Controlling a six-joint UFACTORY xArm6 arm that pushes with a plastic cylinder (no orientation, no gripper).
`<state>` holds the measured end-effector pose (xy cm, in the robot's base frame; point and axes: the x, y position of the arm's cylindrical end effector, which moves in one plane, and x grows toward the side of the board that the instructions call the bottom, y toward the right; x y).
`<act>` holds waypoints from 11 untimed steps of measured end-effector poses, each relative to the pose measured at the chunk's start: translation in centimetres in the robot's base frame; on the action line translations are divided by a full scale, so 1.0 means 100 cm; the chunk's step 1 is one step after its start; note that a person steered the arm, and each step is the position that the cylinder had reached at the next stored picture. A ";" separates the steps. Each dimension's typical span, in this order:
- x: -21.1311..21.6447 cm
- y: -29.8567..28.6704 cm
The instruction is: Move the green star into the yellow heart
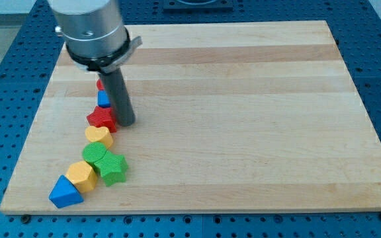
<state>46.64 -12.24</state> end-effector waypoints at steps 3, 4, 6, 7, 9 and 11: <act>0.076 0.045; 0.111 0.045; 0.135 0.022; 0.135 0.002; 0.112 -0.006; 0.104 -0.030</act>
